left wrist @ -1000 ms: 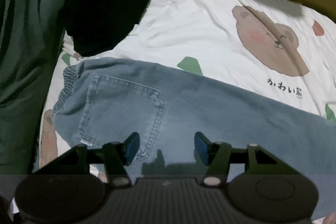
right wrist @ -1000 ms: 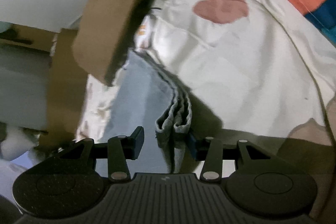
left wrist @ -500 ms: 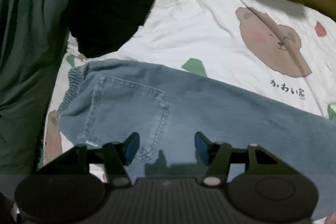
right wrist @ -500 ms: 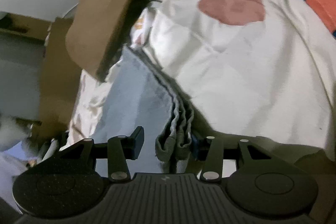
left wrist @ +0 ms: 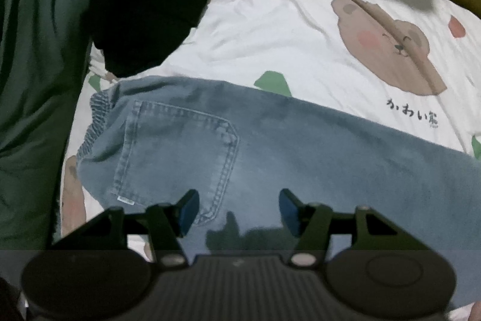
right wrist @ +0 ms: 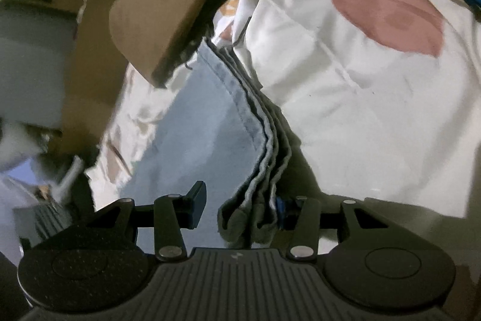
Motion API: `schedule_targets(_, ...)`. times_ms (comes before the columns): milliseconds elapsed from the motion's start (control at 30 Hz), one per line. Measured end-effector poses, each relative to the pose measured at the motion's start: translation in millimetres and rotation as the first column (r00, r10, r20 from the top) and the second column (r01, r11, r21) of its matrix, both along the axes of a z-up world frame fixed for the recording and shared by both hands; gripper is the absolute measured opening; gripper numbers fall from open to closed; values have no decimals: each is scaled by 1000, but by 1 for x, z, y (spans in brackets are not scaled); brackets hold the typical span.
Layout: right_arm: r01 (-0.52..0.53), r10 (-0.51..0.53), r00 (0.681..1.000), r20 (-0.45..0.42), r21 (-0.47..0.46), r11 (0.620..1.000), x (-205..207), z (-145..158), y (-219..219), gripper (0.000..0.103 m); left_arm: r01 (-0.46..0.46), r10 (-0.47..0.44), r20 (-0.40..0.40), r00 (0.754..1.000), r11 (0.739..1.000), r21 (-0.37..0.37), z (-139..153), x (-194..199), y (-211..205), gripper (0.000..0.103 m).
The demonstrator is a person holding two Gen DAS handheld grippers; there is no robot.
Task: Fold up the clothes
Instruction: 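Close the right gripper on the layered pants edge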
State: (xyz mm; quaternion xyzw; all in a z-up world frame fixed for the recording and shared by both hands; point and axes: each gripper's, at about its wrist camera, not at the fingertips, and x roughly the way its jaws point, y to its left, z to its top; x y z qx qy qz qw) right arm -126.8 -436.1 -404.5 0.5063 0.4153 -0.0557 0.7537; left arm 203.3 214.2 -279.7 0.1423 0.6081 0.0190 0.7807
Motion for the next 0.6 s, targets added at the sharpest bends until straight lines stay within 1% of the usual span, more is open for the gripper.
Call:
schedule_targets(100,-30,30,999,-29,7,1000,15,-8,-4,48,-12,12,-10,1000,1000,2,-3,-1,3,62)
schedule_targets(167,-49,50,998,-33,18,999,22,-12,-6,48,-13,13,-13,1000,1000,7,-3,-1,5,62)
schedule_targets(300,-96,97,995,-32,39,995,27,-16,-12,48,-19,19,-12,1000,1000,16,-3,-1,11,62)
schedule_targets(433,-117,120,992,-44,65,991,25,-14,-16,47,-29,30,-15,999,999,19,-5,-1,17,62)
schedule_targets(500,-139,141,990,-20,90,986,22,-8,-15,46,-28,28,-16,999,999,16,-6,-3,17,62)
schedule_targets(567,-167,162,986,46,145,975,19,1,-14,46,-22,22,-18,1000,1000,16,-6,-4,16,62)
schedule_targets(600,-176,169,984,53,156,972,19,1,-13,46,-20,21,-19,1000,1000,16,-7,-5,17,62)
